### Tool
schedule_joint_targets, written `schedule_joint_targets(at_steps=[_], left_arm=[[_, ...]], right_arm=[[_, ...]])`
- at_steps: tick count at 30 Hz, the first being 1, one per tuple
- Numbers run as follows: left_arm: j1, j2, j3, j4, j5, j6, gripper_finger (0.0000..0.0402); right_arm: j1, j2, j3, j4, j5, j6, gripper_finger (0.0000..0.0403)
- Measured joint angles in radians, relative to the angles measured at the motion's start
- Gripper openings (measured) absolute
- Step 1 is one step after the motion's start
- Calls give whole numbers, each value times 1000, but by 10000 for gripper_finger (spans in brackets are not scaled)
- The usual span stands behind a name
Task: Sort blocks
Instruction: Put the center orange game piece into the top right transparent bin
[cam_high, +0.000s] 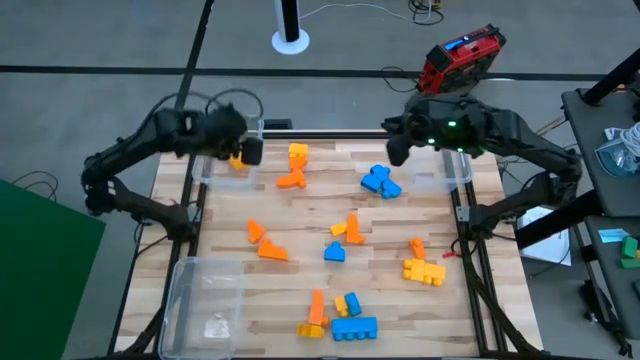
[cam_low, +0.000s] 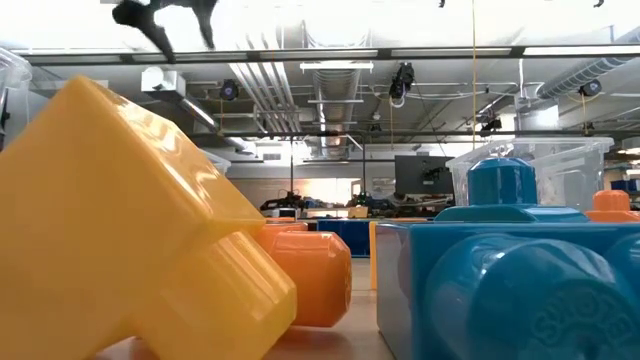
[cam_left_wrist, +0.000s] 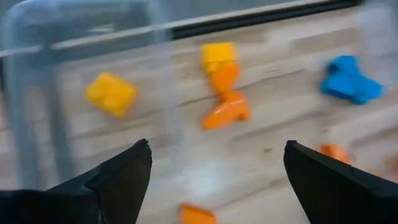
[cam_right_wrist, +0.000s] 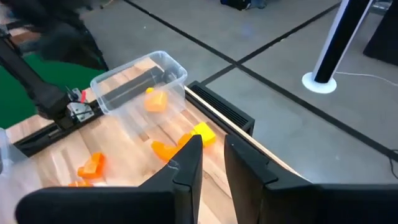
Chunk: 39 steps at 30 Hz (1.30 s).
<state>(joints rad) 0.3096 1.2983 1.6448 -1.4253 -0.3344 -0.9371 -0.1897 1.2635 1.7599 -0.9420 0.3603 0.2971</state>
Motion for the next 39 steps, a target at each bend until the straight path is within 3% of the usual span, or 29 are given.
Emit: schedule_joint_targets(at_steps=[5,8,11,14,18,22,32,39], left_arm=[[-218,-10,-2,-43,-166,-120,336],[-226,-9,-3,-119,-181,-122,336],[-214,-13,-5,-129,-181,-7,336],[-196,-27,-5,-74,-153,164,335],[-187,-57,-22,29,-44,359,330],[-189,-114,-103,131,28,450,325],[-188,-319,-383,358,91,446,323],[-188,-382,-446,408,90,431,323]], right_arm=[[-22,78,0,20,-67,-8,56],[-44,124,0,54,-183,70,56],[-50,167,0,65,-260,176,68],[-48,212,0,58,-296,267,94],[-26,264,0,57,-346,373,135],[2,307,0,38,-378,488,171],[125,417,0,-364,-407,876,199],[190,529,-1,-387,-446,954,200]])
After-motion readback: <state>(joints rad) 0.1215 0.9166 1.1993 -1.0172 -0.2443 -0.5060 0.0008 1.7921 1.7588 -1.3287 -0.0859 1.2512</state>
